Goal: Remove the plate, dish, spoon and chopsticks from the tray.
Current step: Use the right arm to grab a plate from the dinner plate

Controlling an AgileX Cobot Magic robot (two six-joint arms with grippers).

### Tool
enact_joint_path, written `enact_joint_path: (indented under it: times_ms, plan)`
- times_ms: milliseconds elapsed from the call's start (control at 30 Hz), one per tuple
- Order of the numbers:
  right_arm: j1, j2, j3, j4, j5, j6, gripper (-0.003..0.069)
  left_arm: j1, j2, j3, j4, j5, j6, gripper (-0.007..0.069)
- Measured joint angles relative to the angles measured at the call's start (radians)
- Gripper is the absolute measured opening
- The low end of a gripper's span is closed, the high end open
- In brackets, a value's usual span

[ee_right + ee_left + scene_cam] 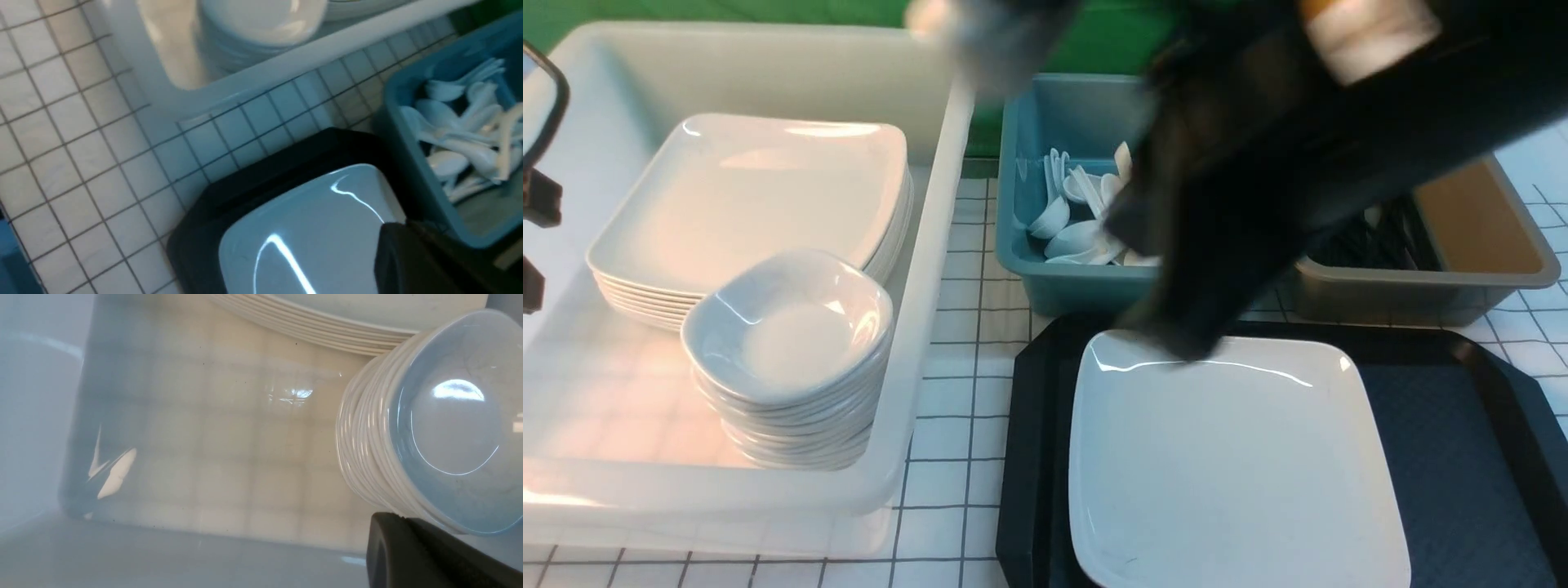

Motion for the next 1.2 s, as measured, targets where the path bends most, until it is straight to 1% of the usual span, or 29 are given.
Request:
enact_joint_path:
  times_ms: [33, 100, 133, 167, 200, 233, 267, 300, 367, 400, 433, 467, 500, 533, 567, 600, 633, 667, 700, 733, 800, 867, 967, 1000, 1067, 1200]
  plan:
    - [-0.028, -0.052, 0.024, -0.004, 0.0, 0.017, 0.003, 0.0, 0.0, 0.0, -0.001, -0.003, 0.0, 0.002]
    - [-0.115, -0.161, 0.091, -0.007, 0.0, 0.071, 0.003, 0.0, 0.0, 0.0, -0.011, -0.002, 0.0, 0.002]
    - [-0.134, -0.17, 0.109, -0.007, 0.0, 0.076, 0.003, 0.0, 0.0, 0.0, -0.013, -0.002, 0.0, 0.002]
    - [-0.207, -0.241, 0.179, -0.007, 0.0, 0.111, 0.003, 0.0, 0.0, 0.0, -0.03, 0.007, 0.001, 0.002]
    - [-0.229, -0.257, 0.202, -0.003, 0.0, 0.115, 0.003, 0.0, 0.0, 0.0, -0.036, 0.012, 0.002, 0.002]
    - [-0.336, -0.318, 0.322, 0.031, 0.0, 0.13, 0.003, 0.0, 0.0, 0.0, -0.066, 0.027, 0.016, 0.002]
    - [-0.336, -0.318, 0.322, 0.031, -0.001, 0.131, 0.003, 0.0, 0.0, 0.0, -0.07, 0.028, 0.018, 0.002]
    - [-0.461, -0.357, 0.481, 0.109, -0.006, 0.122, 0.003, 0.0, 0.0, 0.0, -0.104, 0.034, 0.038, 0.002]
    - [-0.58, -0.361, 0.636, 0.21, -0.027, 0.066, 0.003, 0.0, 0.0, 0.0, -0.124, 0.035, 0.053, 0.002]
    - [-0.58, -0.36, 0.653, 0.226, -0.034, 0.066, 0.003, 0.0, 0.0, 0.0, -0.125, 0.035, 0.053, 0.002]
    - [-0.685, -0.346, 0.767, 0.354, -0.094, -0.01, 0.003, 0.0, 0.0, 0.0, -0.13, 0.035, 0.057, 0.002]
    - [-0.772, -0.321, 0.863, 0.508, -0.153, -0.124, 0.003, 0.0, 0.0, 0.0, -0.13, 0.035, 0.057, 0.002]
    - [-0.784, -0.317, 0.875, 0.552, -0.167, -0.14, 0.003, 0.0, 0.0, 0.0, -0.13, 0.035, 0.057, 0.002]
    - [-0.863, -0.289, 0.949, 0.684, -0.206, -0.243, 0.003, 0.0, 0.0, 0.0, -0.13, 0.035, 0.06, 0.002]
    - [-0.883, -0.281, 0.955, 0.714, -0.209, -0.269, 0.003, 0.0, 0.0, 0.0, -0.13, 0.035, 0.06, 0.002]
    - [-0.955, -0.245, 0.991, 0.786, -0.236, -0.334, 0.003, 0.0, 0.0, 0.0, -0.13, 0.035, 0.06, 0.002]
    - [-0.99, -0.223, 1.001, 0.813, -0.251, -0.367, 0.003, 0.0, 0.0, 0.0, -0.13, 0.035, 0.06, 0.002]
    - [-1.018, -0.2, 1.002, 0.821, -0.26, -0.383, 0.0034, 0.0, 0.0, 0.0, -0.13, 0.035, 0.06, 0.002]
    - [-1.022, -0.195, 1.002, 0.821, -0.266, -0.39, 0.0035, 0.0, 0.0, 0.0, -0.13, 0.035, 0.06, 0.002]
    - [-1.045, -0.163, 1.002, 0.82, -0.288, -0.401, 0.0052, 0.0, 0.0, 0.0, -0.131, 0.035, 0.06, 0.002]
    - [-1.054, -0.122, 1.002, 0.801, -0.318, -0.403, 0.0104, 0.0, 0.0, 0.0, -0.14, 0.035, 0.06, 0.002]
    - [-1.055, -0.066, 1.002, 0.785, -0.339, -0.4, 0.0221, 0.0, 0.0, 0.0, -0.16, 0.035, 0.068, 0.002]
    - [-1.055, -0.008, 1.002, 0.779, -0.367, -0.4, 0.0354, 0.0, 0.0, 0.0, -0.172, 0.035, 0.08, 0.002]
    - [-1.055, 0.013, 1.002, 0.776, -0.382, -0.4, 0.038, 0.0, 0.0, 0.0, -0.173, 0.035, 0.083, 0.002]
    - [-1.055, 0.051, 1.002, 0.773, -0.412, -0.4, 0.0414, 0.0, 0.0, 0.0, -0.174, 0.035, 0.084, 0.002]
    - [-1.055, 0.128, 1.003, 0.773, -0.451, -0.399, 0.0432, 0.0, 0.0, 0.0, -0.174, 0.035, 0.091, 0.002]
